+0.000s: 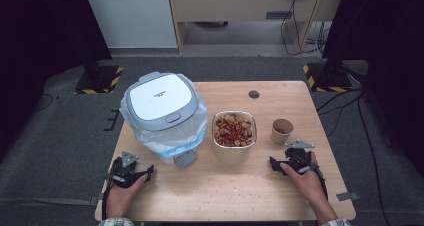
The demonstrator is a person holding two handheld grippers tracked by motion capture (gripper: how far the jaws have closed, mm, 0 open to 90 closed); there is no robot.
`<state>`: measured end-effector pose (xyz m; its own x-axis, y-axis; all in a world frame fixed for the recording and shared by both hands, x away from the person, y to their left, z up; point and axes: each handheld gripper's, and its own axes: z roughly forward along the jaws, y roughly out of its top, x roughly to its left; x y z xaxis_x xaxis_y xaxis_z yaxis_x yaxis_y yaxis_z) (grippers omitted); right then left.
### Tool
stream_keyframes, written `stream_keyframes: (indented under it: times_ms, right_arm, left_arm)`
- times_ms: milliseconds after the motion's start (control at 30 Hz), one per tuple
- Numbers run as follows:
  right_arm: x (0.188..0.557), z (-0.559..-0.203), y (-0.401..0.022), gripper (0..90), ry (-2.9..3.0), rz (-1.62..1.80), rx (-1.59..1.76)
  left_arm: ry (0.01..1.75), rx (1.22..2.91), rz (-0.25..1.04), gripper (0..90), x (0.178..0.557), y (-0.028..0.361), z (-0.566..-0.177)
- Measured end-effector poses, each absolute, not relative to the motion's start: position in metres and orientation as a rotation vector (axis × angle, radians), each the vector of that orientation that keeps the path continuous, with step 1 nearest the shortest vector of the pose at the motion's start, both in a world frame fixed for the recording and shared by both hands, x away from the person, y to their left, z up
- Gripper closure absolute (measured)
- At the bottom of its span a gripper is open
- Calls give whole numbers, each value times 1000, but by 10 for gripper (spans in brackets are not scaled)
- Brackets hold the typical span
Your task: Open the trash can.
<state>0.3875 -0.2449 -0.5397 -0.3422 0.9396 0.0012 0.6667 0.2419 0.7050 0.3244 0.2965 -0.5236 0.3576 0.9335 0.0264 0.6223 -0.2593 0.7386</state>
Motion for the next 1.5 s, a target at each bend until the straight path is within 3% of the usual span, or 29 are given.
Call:
stream_keyframes:
  times_ms: [533, 667, 867, 1133, 1167, 1267, 1500]
  right_arm:
    - [386, -540, -244, 6, 2116, 872, 1448]
    - [386, -540, -244, 6, 2118, 873, 1448]
    - [386, -539, -244, 6, 2124, 874, 1446]
    - [386, -539, -243, 6, 2125, 876, 1441]
    - [385, -539, -243, 6, 2125, 876, 1443]
    - [385, -539, -243, 6, 2125, 876, 1443]
    - [386, -539, -243, 6, 2127, 877, 1439]
  left_arm:
    - [1135, 1938, 600, 675, 287, 253, -487]
    - [1083, 1952, 561, 781, 290, 232, -490]
    - [1010, 2033, 592, 870, 305, 205, -495]
    - [997, 2044, 598, 896, 323, 185, -503]
    - [907, 2101, 654, 896, 330, 188, -502]
    - [1000, 2051, 601, 896, 331, 181, -509]
    - [968, 2099, 711, 889, 331, 178, -512]
